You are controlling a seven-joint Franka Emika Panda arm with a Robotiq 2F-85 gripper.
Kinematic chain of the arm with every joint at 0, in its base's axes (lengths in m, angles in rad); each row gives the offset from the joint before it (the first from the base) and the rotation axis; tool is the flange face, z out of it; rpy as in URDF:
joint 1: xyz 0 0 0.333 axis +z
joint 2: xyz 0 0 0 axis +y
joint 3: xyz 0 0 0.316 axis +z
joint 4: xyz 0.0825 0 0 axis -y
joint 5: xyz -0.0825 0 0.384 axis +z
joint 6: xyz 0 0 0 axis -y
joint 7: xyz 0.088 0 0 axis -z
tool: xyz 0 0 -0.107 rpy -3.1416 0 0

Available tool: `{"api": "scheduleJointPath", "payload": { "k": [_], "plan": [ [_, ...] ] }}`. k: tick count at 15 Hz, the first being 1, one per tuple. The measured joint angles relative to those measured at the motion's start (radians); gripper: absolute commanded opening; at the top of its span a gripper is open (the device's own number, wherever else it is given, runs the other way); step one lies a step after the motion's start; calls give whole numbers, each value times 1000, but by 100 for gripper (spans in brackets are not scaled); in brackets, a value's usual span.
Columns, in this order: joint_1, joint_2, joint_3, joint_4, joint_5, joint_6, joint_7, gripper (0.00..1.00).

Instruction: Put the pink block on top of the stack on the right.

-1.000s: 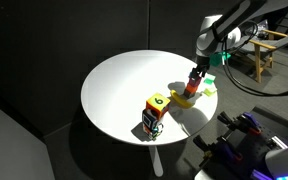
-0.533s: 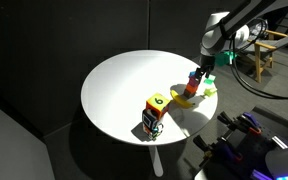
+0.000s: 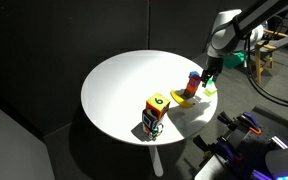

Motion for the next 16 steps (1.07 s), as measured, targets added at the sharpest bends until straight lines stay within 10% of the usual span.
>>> {"api": "scheduleJointPath", "payload": {
  "k": [16],
  "plan": [
    [25, -207, -2, -211, -19, 118, 52, 100]
  ]
}}
